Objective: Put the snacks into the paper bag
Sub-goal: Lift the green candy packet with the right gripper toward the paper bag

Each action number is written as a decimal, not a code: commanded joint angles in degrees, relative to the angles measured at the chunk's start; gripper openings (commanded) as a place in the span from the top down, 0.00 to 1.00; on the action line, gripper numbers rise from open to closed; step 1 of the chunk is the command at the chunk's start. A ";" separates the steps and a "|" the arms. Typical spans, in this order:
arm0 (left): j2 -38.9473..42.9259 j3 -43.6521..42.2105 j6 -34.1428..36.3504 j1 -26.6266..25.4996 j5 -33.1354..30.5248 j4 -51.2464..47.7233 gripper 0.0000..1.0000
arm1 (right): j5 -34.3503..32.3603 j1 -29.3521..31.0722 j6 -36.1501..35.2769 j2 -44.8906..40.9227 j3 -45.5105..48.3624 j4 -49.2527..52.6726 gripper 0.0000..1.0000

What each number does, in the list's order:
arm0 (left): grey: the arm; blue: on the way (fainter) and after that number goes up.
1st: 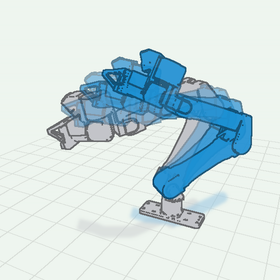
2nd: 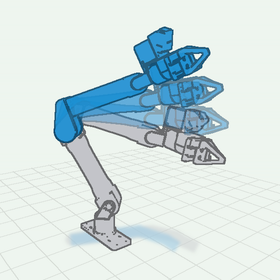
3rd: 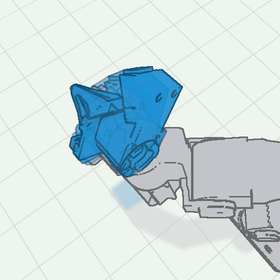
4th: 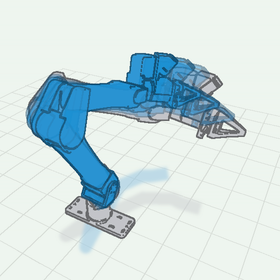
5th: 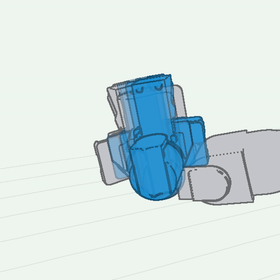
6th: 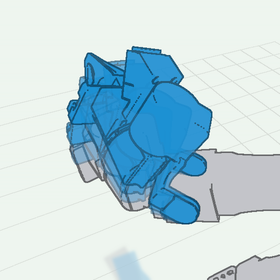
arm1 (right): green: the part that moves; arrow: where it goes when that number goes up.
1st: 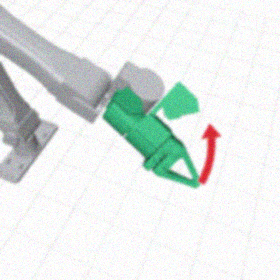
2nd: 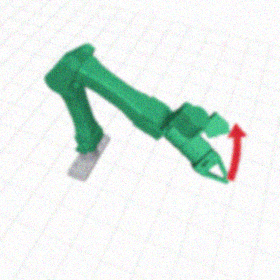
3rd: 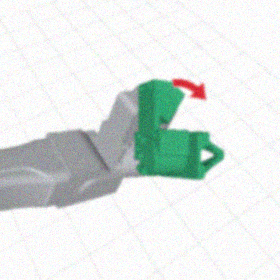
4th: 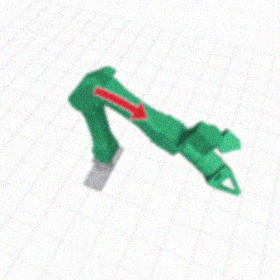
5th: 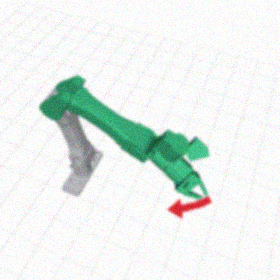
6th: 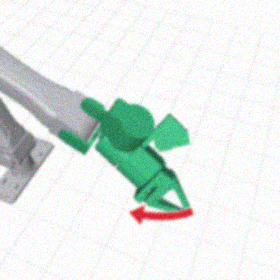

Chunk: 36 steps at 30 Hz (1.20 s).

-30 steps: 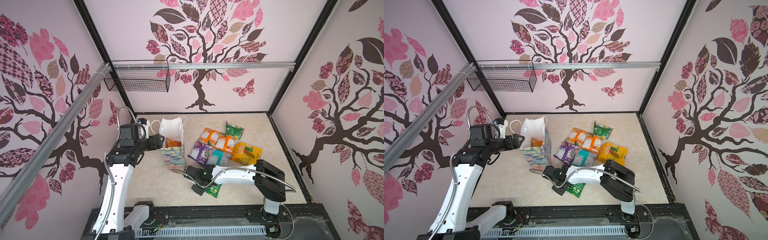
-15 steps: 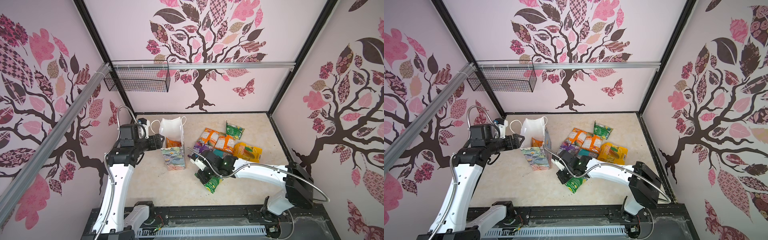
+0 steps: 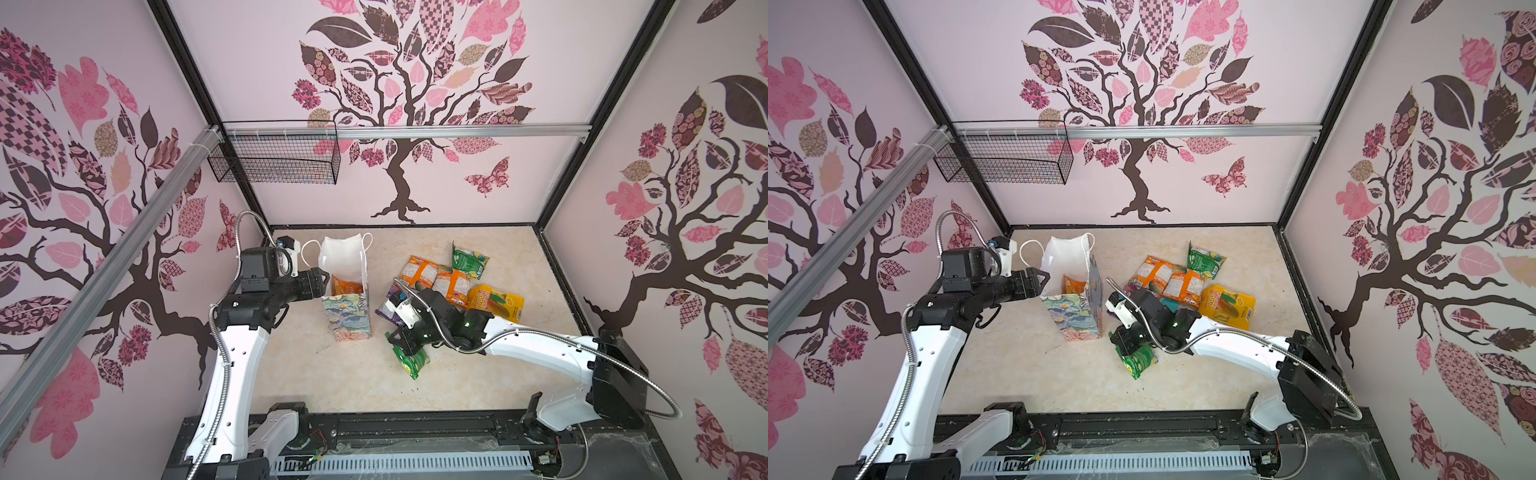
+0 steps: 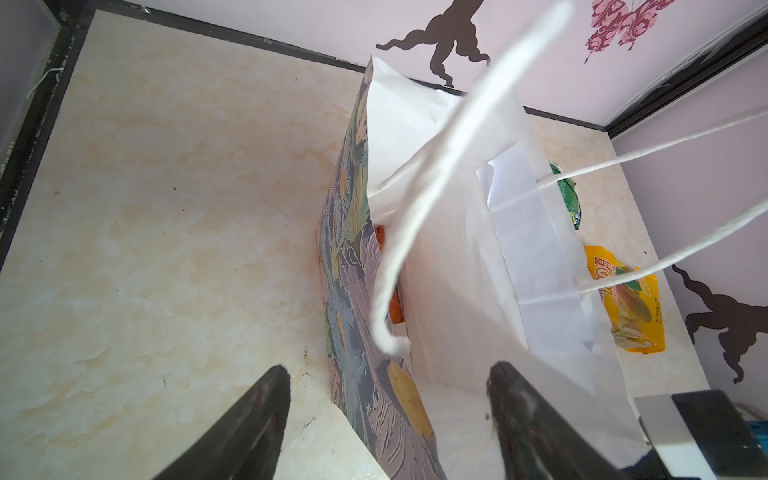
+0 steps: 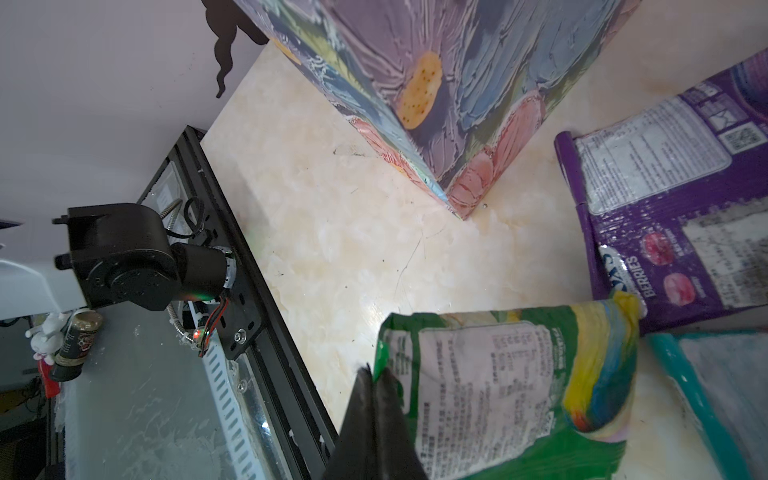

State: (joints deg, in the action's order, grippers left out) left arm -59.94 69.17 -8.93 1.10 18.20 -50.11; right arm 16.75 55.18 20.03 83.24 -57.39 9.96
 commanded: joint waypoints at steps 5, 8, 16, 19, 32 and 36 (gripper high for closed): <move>0.12 -0.13 0.93 -0.14 -0.01 0.21 0.21 | 2.23 -2.79 0.52 -5.22 -0.81 -7.10 1.00; -0.23 0.17 0.88 -0.20 0.21 0.24 0.21 | 1.55 -2.90 -0.16 -6.30 -1.50 -7.23 1.00; -0.34 -0.05 0.75 -0.14 1.35 0.40 0.21 | 2.06 -3.01 -0.93 -8.61 -2.60 -9.52 1.00; -0.35 0.36 1.11 -0.16 0.21 -0.11 0.21 | 1.64 -3.06 -1.58 -8.73 -4.31 -9.34 1.00; -0.18 -0.48 0.58 -0.21 1.58 0.72 0.21 | -0.58 -3.05 -2.84 -10.38 -9.90 -10.75 1.00; -0.09 -0.97 0.42 -0.22 1.58 0.88 0.21 | -0.23 -3.05 -3.33 -10.29 -13.07 -10.75 1.00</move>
State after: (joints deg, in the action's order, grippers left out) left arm -60.27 69.17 -8.93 1.08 19.18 -50.19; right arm 16.53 52.31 18.17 75.90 -66.32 2.87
